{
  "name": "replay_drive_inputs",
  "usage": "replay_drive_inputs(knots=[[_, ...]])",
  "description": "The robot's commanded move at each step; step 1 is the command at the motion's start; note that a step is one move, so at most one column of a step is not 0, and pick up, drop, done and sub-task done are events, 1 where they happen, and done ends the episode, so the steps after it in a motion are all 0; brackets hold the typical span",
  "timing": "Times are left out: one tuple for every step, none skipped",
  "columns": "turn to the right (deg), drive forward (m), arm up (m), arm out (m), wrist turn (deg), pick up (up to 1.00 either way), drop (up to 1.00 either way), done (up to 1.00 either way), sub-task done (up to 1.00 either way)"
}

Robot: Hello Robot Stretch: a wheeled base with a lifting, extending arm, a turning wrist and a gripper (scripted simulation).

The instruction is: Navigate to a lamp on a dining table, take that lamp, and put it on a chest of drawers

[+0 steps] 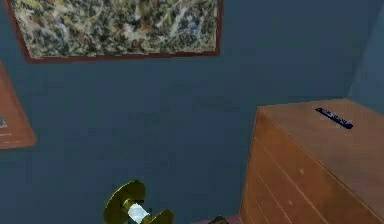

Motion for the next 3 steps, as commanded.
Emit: replay_drive_inputs(knots=[[45.0, 0.0, 0.0, 0.0, 0.0, 0.0, 0.0, 0.0, 0.0], [-45.0, 0.0, 0.0, 0.0, 0.0, 0.0, 0.0, 0.0, 0.0], [-45.0, 0.0, 0.0, 0.0, 0.0, 0.0, 0.0, 0.0, 0.0]])
